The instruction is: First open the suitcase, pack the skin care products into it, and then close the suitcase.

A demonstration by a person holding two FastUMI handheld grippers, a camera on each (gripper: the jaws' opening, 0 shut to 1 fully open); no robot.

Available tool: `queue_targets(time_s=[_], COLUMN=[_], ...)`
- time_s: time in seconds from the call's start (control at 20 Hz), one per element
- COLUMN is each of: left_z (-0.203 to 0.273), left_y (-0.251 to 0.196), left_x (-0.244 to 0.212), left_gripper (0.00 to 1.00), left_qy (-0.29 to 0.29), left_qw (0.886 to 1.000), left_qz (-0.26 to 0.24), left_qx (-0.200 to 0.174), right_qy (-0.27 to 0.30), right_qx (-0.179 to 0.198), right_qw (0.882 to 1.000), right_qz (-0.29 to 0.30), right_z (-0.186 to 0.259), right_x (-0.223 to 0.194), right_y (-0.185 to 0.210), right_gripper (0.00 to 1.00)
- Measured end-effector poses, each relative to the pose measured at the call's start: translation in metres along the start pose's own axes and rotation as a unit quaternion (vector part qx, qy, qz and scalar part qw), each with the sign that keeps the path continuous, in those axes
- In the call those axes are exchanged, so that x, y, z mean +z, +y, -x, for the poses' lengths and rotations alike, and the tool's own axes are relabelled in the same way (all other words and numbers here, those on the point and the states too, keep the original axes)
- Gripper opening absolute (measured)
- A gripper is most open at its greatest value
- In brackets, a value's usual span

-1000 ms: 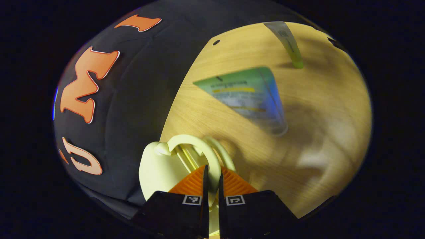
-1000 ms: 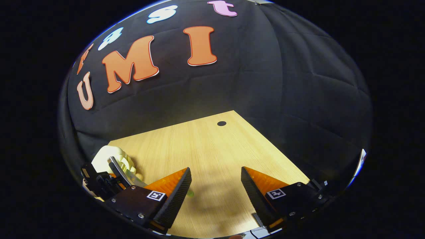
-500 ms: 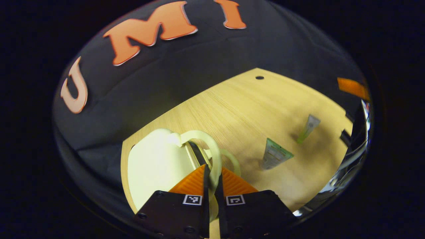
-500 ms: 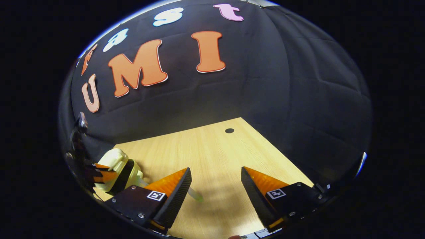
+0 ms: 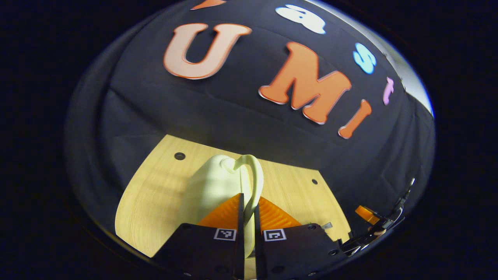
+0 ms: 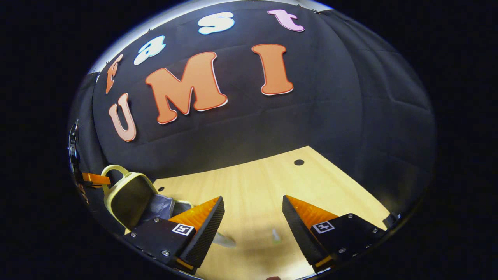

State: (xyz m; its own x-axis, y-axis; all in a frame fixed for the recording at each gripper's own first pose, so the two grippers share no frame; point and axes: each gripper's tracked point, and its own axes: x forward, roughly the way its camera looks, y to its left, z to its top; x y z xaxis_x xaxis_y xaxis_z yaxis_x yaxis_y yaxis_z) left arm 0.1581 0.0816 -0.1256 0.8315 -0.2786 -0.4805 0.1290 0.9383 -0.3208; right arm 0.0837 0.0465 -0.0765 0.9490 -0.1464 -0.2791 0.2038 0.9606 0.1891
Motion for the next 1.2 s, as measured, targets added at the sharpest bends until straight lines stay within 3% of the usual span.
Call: queue_targets(time_s=[0.2,0.3,0.45,0.55,0.6,0.95,1.15,1.2], left_z=[0.024,0.020,0.021,0.021,0.017,-0.021,-0.023,-0.019], left_y=[0.094,0.134,0.183,0.205,0.216,0.274,0.284,0.283], left_x=[0.006,-0.006,-0.025,-0.035,-0.042,-0.082,-0.094,-0.089], left_gripper=[0.11,0.08,0.05,0.00,0.06,0.08,0.08,0.12], left_qy=[-0.006,0.007,0.029,0.048,0.058,0.116,0.142,0.138], left_qw=[0.997,0.995,0.990,0.985,0.983,0.966,0.952,0.952], left_qz=[0.027,0.036,0.015,-0.004,-0.006,-0.031,-0.047,-0.046], left_qx=[0.074,0.092,0.136,0.163,0.173,0.231,0.266,0.269], right_qy=[-0.004,-0.005,0.003,0.009,0.012,0.022,0.019,0.018], right_qx=[0.013,0.022,0.032,0.032,0.031,0.011,-0.008,-0.011], right_qw=[1.000,1.000,0.999,0.999,0.999,0.999,0.998,0.998], right_qz=[0.010,0.021,0.021,0.022,0.025,0.041,0.053,0.055], right_z=[0.000,0.000,-0.001,-0.001,-0.001,0.007,0.014,0.016], right_x=[0.002,0.004,0.002,-0.003,-0.004,-0.012,-0.012,-0.013], right_y=[0.045,0.064,0.083,0.088,0.090,0.081,0.063,0.059], right_gripper=[0.95,0.95,0.95,0.95,0.95,0.95,0.95,0.95])
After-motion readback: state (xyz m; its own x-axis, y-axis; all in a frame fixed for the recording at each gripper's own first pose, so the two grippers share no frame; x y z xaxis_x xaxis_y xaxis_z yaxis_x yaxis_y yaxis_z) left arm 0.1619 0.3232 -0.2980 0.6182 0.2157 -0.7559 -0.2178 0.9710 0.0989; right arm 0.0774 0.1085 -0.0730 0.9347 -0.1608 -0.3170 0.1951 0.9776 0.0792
